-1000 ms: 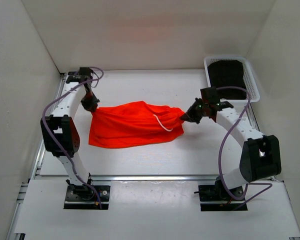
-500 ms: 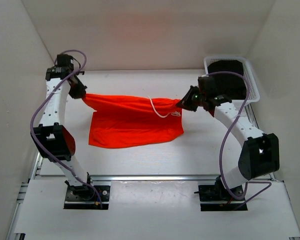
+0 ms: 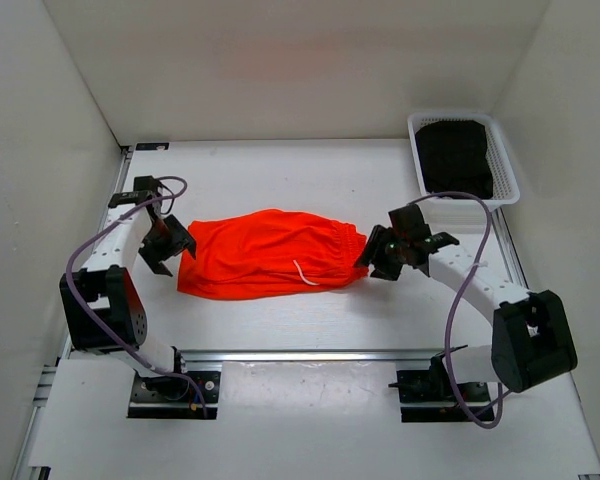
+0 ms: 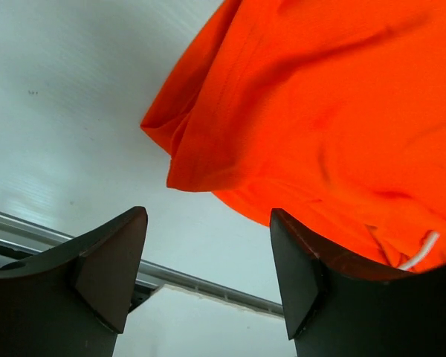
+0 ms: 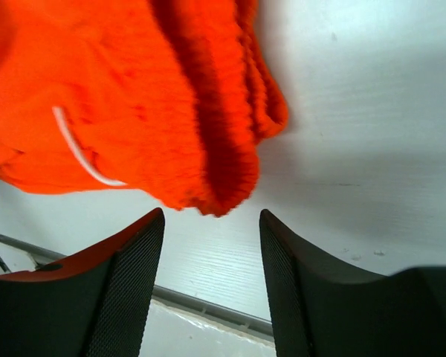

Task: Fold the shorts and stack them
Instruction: Fold the shorts

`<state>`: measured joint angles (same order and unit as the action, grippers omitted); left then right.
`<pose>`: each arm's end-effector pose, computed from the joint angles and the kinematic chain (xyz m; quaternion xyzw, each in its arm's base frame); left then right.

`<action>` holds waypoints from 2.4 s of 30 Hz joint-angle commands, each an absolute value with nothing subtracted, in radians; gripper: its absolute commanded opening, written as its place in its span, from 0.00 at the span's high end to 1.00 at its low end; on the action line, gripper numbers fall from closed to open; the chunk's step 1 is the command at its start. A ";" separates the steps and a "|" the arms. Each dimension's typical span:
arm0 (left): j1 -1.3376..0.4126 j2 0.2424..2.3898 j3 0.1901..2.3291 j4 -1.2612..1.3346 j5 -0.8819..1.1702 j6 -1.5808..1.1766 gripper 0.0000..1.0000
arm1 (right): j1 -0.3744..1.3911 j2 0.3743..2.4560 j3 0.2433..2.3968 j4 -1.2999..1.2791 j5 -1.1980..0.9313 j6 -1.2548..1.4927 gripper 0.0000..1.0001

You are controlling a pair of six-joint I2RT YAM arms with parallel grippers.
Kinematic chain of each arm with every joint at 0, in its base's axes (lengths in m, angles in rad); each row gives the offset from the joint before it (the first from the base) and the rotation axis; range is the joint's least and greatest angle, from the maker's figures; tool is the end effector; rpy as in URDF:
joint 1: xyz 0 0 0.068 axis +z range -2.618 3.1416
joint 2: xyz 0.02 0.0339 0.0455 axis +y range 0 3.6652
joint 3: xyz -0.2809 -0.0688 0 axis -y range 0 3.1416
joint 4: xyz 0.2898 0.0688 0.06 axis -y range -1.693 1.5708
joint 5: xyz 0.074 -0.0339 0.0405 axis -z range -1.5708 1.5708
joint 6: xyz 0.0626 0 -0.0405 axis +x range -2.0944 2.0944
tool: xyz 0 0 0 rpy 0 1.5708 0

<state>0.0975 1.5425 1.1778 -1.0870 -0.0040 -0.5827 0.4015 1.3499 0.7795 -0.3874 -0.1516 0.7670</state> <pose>0.3189 0.0314 0.2113 -0.3331 0.9410 -0.0124 0.0582 0.2844 0.1310 0.1705 0.1503 0.9390 0.2262 0.2111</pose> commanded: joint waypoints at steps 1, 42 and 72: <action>0.094 1.482 1.248 -1.063 -0.009 -0.580 0.21 | 0.402 1.307 0.899 -0.416 -0.080 0.726 0.40; 0.054 1.482 1.184 -1.049 -0.006 -0.598 0.90 | 0.390 1.330 0.830 -0.440 -0.054 0.693 1.00; 0.103 1.574 1.266 -1.060 -0.014 -0.561 0.02 | 0.299 1.600 0.840 -0.247 -0.174 0.767 1.00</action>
